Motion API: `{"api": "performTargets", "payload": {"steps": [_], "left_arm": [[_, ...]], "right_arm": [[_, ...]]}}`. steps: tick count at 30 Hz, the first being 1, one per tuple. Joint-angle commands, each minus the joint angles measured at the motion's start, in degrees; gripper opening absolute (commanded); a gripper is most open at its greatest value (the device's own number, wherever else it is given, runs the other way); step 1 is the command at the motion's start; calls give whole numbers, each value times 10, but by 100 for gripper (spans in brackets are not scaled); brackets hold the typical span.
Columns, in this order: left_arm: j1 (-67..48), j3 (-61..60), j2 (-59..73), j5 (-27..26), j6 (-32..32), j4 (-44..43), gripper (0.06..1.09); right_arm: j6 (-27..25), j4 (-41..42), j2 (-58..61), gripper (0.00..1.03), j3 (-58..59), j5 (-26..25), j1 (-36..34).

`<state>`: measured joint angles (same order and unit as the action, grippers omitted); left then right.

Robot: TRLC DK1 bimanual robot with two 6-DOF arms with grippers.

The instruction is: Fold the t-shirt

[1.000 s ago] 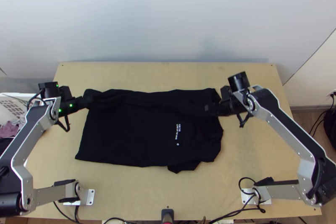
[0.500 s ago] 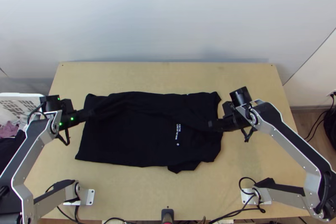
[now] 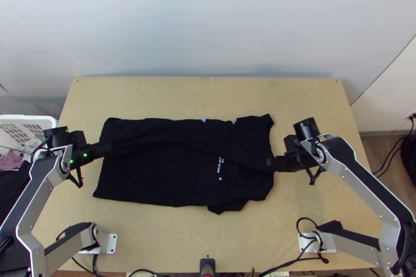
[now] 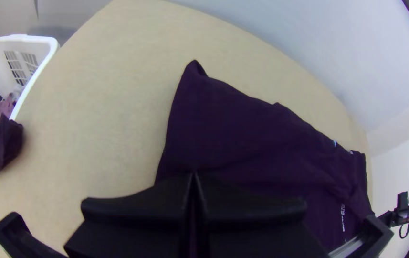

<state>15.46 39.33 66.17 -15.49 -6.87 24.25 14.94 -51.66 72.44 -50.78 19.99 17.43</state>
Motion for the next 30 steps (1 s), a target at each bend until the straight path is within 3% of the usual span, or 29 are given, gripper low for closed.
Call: {"api": "performTargets", "payload": {"steps": [1,11,12,15,16,17,19,24,30], "left_arm": [[26,0,19,0,19,-20,10],[26,7,46,0,12,-48,12],[24,6,44,0,9,-48,24],[14,5,35,0,-7,-37,67],[11,5,33,-1,-13,-28,76],[8,7,32,-1,-19,-21,85],[1,7,23,-1,-24,-10,93],[2,14,-17,0,-24,57,98],[9,22,-51,0,98,189,98]], "right_arm": [[-9,9,-11,3,17,1,-34],[11,58,3,3,14,0,-17],[11,59,4,10,11,1,-17],[24,58,4,76,12,1,-17],[33,59,4,91,13,0,-17],[34,59,3,98,12,1,-17],[34,59,-1,99,9,0,-17],[33,58,-9,99,-12,1,-19],[33,54,-9,99,-39,11,-14]]}}
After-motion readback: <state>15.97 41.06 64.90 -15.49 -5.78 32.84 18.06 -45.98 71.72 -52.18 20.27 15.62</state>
